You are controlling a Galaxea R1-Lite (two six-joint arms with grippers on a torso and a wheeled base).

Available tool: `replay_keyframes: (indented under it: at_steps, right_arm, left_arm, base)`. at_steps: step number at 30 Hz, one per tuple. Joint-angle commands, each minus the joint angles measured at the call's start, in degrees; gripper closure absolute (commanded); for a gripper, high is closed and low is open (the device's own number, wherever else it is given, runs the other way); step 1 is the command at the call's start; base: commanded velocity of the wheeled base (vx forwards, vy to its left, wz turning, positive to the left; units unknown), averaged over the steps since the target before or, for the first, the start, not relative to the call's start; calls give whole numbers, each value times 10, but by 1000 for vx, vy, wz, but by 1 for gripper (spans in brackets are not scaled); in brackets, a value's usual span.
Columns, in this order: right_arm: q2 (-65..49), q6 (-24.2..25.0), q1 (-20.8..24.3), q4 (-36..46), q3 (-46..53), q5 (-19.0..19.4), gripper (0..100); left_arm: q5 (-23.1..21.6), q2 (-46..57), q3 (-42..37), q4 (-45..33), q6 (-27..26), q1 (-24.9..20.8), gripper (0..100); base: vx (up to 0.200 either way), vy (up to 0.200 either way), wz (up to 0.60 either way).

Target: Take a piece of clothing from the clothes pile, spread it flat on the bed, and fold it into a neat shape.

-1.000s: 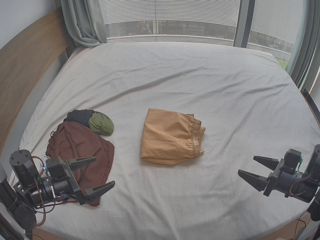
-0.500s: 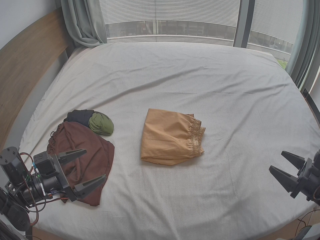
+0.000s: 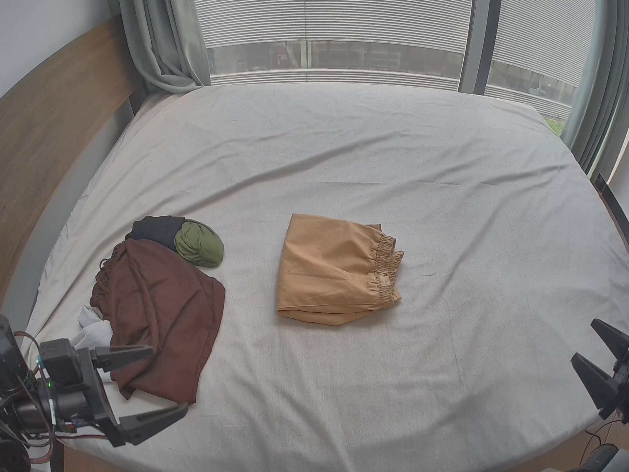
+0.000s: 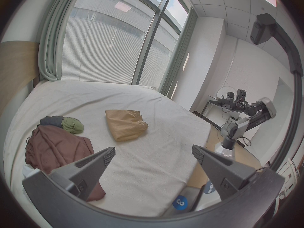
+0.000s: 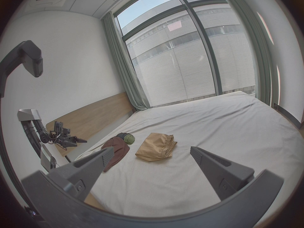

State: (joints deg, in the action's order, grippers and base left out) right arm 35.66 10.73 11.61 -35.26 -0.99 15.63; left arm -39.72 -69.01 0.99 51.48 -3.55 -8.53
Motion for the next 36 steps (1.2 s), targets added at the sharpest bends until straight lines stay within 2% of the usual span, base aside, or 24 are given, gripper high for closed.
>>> replay_keyframes:
  at_steps: [1, 4, 5, 7, 8, 10, 13, 18, 20, 22, 24, 26, 27, 31, 32, 33, 36]
  right_arm:
    - [-191, 3, -38, 116, 5, 0, 0]
    - [-191, 3, -38, 116, 5, 0, 0]
    - [-268, 3, -52, 216, -18, -1, 0]
    - [-283, 3, -60, 237, -25, -1, 0]
    - [-305, 3, -69, 261, -31, -1, 0]
    - [-306, 3, -70, 259, -28, -2, 0]
    - [-306, 4, -71, 240, -9, -2, 0]
    - [-335, -2, -124, 284, 9, -1, 0]
    - [-354, -2, -120, 312, 10, -2, 0]
    - [-357, -2, -119, 317, 9, -2, 0]
    - [-356, -19, -119, 316, 9, -8, 0]
    - [-357, -37, -119, 316, 9, -38, 0]
    - [-357, -55, -119, 320, 8, -89, 0]
    - [-357, -81, -119, 323, 10, -161, 0]
    - [-357, -81, -119, 323, 10, -161, 0]
    - [-356, -84, -119, 342, 10, -187, 0]
    - [-356, -85, -119, 352, 10, -186, 0]
  left_arm:
    - [-12, 210, -10, -147, 6, 5, 0]
    - [-12, 210, -10, -147, 6, 5, 0]
    - [-12, 300, -10, -234, 23, 4, 0]
    - [-12, 320, -10, -256, 24, 5, 0]
    - [-12, 356, -10, -294, 25, 7, 0]
    - [-10, 380, -10, -314, 25, 8, 0]
    - [-7, 474, -10, -382, 29, 12, 0]
    - [-6, 595, -10, -464, 58, 40, 0]
    - [-5, 639, -7, -485, 89, 42, 0]
    - [-4, 644, -8, -484, 97, 42, 0]
    - [32, 641, -9, -476, 94, 42, 0]
    - [46, 641, -9, -476, 93, 42, 0]
    - [69, 641, -9, -476, 88, 42, 0]
    - [137, 641, -9, -475, 86, 42, 0]
    - [137, 641, -9, -475, 86, 42, 0]
    - [163, 641, -9, -475, 79, 42, 0]
    - [184, 641, -9, -474, 62, 42, 0]
  base:
    - [0, 0, 0]
    - [0, 0, 0]
    - [0, 0, 0]
    - [0, 0, 0]
    - [0, 0, 0]
    - [0, 0, 0]
    - [0, 0, 0]
    - [0, 0, 0]
    - [0, 0, 0]
    - [0, 0, 0]
    - [0, 0, 0]
    - [0, 0, 0]
    - [0, 0, 0]
    - [0, 0, 0]
    - [0, 0, 0]
    - [0, 0, 0]
    - [0, 0, 0]
